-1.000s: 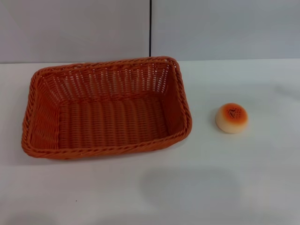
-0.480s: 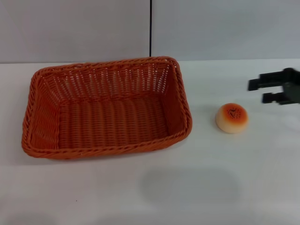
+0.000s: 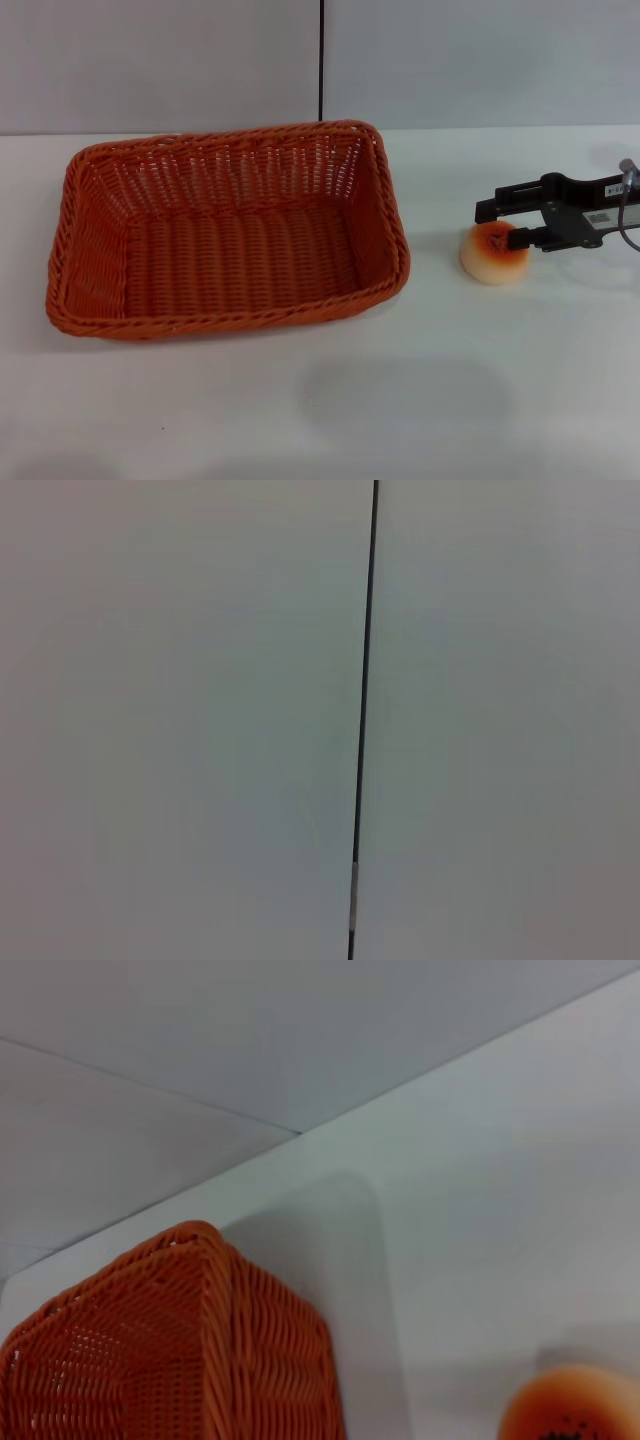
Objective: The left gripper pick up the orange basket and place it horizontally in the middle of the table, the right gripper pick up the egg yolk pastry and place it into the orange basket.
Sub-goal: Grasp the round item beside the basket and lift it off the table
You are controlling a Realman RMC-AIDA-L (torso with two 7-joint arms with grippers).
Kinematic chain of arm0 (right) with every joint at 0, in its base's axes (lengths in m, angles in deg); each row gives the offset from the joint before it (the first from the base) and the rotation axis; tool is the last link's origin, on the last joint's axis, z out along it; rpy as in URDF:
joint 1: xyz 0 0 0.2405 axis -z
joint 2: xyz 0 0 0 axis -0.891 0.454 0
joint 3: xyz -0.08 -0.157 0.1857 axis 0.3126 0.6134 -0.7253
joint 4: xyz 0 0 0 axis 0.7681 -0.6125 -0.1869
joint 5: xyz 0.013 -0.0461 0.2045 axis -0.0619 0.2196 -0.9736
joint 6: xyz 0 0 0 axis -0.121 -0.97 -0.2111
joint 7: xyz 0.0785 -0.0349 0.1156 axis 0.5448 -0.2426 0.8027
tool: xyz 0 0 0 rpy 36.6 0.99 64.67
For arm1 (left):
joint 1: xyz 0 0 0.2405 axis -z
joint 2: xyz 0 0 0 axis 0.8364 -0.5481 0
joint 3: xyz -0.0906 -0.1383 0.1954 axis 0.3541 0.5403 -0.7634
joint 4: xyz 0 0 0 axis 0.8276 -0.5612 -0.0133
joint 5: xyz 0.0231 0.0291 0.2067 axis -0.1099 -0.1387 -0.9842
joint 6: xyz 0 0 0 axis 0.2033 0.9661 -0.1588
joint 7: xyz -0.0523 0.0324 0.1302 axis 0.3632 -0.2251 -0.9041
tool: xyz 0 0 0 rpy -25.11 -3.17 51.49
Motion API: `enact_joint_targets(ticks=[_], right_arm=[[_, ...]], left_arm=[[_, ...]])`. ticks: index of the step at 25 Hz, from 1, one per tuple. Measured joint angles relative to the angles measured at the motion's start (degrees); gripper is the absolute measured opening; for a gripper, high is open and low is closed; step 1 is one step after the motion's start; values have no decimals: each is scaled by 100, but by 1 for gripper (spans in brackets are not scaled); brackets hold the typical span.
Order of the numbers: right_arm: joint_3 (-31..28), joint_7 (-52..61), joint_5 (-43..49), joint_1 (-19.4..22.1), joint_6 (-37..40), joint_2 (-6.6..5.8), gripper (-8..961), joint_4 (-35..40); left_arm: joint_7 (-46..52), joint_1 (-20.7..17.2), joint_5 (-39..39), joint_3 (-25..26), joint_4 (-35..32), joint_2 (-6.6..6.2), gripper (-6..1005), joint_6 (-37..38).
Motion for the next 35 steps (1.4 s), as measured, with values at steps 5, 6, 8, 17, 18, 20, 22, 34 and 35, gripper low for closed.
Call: enact_joint_targets(ticks=[5,6,8,17,18,20,22,34,35], right_arm=[[105,317,4,68,-4,-12,659,92],[127,472,6,97,-6,-52,659,97],[130,534,8,108,-6,-75,659,98],[130,702,452,74,206,-196,658,-250],[134,647,447,50,271,-196,658,-346],[137,549,444,-2,407,-195,657,-487],[142,455,445,-61,534,-193,657,-607],[148,232,450,-148,938,-231,655,-864],[148,217,447,-139,971,-226,655,-864]], left_arm=[[-2,70,10,1,-32,-10,712,-144],[-3,80,16,2,-33,-11,712,-160],[-4,107,25,7,-45,-12,712,-187],[-9,199,41,10,-99,-12,712,-417],[-20,213,41,10,-101,-12,712,-435],[-58,238,43,10,-105,-12,712,-440],[-86,256,44,8,-107,-12,712,-441],[-86,261,31,8,-108,-4,712,-463],[-86,258,29,7,-107,-3,712,-464]])
